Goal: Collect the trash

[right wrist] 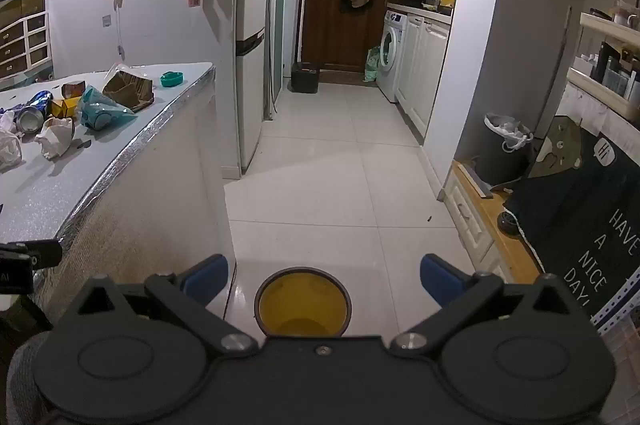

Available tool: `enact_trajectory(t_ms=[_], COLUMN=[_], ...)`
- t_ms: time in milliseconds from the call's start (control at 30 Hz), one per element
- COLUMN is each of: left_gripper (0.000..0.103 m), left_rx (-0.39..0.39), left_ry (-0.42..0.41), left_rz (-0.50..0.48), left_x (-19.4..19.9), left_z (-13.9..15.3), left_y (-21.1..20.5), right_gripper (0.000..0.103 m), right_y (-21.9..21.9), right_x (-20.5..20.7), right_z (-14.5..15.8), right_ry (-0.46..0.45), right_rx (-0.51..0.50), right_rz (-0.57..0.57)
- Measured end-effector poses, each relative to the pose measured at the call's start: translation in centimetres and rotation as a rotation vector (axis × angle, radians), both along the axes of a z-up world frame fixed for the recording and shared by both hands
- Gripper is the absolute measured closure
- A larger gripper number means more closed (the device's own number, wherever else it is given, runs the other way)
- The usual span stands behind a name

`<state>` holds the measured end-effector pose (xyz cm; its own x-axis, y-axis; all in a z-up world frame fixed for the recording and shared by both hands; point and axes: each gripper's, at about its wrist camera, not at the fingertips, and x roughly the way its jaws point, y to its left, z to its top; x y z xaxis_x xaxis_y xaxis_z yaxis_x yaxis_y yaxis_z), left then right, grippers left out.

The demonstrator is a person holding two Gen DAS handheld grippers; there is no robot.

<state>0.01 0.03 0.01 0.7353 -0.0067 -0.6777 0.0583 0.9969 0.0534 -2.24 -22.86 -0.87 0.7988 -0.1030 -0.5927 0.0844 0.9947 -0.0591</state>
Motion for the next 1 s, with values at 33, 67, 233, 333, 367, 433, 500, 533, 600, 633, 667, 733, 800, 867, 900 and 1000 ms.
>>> enact_trajectory(t_ms=[33, 67, 233, 333, 367, 433, 500, 533, 600, 633, 667, 733, 800, 867, 900, 1000], left_gripper=[0.000, 0.000, 0.000, 0.000, 0.000, 0.000, 0.000, 0.000, 0.000, 0.000, 0.000, 0.000, 0.000, 0.000, 0.000, 0.000], left_rx=[0.001, 0.001, 0.004, 0.004, 0.003, 0.004, 0.004, 0.005, 0.005, 0.006, 0.005, 0.005, 0.005, 0.005, 0.005, 0.005], left_ry=[-0.003, -0.003, -0.005, -0.005, -0.005, -0.006, -0.006, -0.006, -0.006, -0.007, -0.007, -0.007, -0.006, -0.007, -0.008, -0.008], left_rz=[0.000, 0.000, 0.000, 0.001, 0.000, 0.000, 0.001, 0.001, 0.000, 0.000, 0.001, 0.000, 0.001, 0.001, 0.000, -0.001], left_x=[-0.01, -0.01, -0.02, -0.02, -0.01, -0.02, -0.01, -0.01, -0.02, -0.02, -0.02, -0.02, 0.01, -0.01, -0.02, 0.02], left_z=[0.00, 0.02, 0.00, -0.01, -0.01, 0.01, 0.04, -0.01, 0.00, 0.00, 0.00, -0.01, -0.02, 0.00, -0.01, -0.03], left_y=[0.00, 0.02, -0.01, -0.01, 0.00, 0.00, 0.02, -0.01, -0.02, -0.02, -0.01, -0.02, -0.03, -0.03, -0.03, -0.02], right_gripper=[0.000, 0.000, 0.000, 0.000, 0.000, 0.000, 0.000, 0.000, 0.000, 0.000, 0.000, 0.000, 0.000, 0.000, 0.000, 0.000], right_y=[0.00, 0.02, 0.02, 0.16, 0.22, 0.24, 0.29, -0.03, -0.07, -0.09, 0.00, 0.05, -0.09, -0.20, -0.12, -0.18], right_x=[-0.01, -0.01, -0.05, 0.02, 0.04, 0.01, 0.03, -0.05, -0.02, 0.03, 0.05, 0.07, -0.07, -0.15, -0.13, -0.21], right_z=[0.00, 0.02, 0.06, 0.05, 0.05, 0.04, 0.05, 0.16, 0.08, 0.03, 0.04, 0.05, 0.05, 0.05, 0.06, 0.09], right_ry=[-0.001, -0.001, -0.004, -0.001, -0.001, -0.001, -0.001, -0.001, -0.002, -0.002, -0.002, -0.002, -0.003, -0.003, -0.003, -0.003], right_rx=[0.001, 0.001, 0.003, 0.001, 0.000, 0.002, 0.002, 0.003, 0.003, 0.003, 0.002, 0.002, 0.001, 0.000, 0.001, 0.000], right_rz=[0.000, 0.000, -0.001, -0.002, -0.002, -0.002, -0.003, -0.004, -0.004, -0.004, -0.004, -0.004, -0.004, -0.005, -0.004, -0.005])
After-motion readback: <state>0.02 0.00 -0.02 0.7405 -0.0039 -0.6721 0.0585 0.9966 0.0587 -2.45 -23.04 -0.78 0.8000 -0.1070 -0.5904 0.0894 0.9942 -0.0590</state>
